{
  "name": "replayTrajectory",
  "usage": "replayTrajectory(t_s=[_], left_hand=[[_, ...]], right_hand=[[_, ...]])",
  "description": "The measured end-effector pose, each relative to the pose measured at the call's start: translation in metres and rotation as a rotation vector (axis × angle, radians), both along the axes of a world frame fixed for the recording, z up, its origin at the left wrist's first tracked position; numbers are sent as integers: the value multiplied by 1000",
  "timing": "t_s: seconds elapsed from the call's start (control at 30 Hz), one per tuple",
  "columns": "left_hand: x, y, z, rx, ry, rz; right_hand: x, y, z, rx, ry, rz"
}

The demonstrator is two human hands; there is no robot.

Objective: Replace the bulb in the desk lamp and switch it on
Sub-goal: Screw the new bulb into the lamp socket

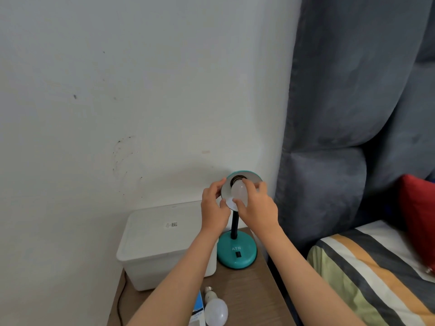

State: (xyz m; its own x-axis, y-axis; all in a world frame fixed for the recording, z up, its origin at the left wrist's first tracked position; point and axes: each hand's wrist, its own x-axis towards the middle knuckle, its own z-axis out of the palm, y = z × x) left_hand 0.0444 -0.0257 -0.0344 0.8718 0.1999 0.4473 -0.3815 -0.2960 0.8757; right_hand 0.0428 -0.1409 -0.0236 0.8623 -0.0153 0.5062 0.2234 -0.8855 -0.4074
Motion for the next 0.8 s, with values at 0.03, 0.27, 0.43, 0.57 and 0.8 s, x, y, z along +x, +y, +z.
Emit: replayTrajectory(t_s=[0.03, 0.27, 0.43, 0.57, 0.8], left_hand=[[1, 0, 0, 3, -1, 0], [3, 2, 1, 23, -7, -2], [3, 2, 1, 17, -11, -12], [2, 2, 2, 9, -4, -12], [2, 7, 0, 11, 8, -6]], right_hand=[[0, 1, 0, 4, 5, -4], [0, 3, 0, 8, 37, -18], [0, 3, -1, -6, 45, -38], [1, 3, -1, -9, 40, -45], [1, -1, -1, -49, 26, 0]])
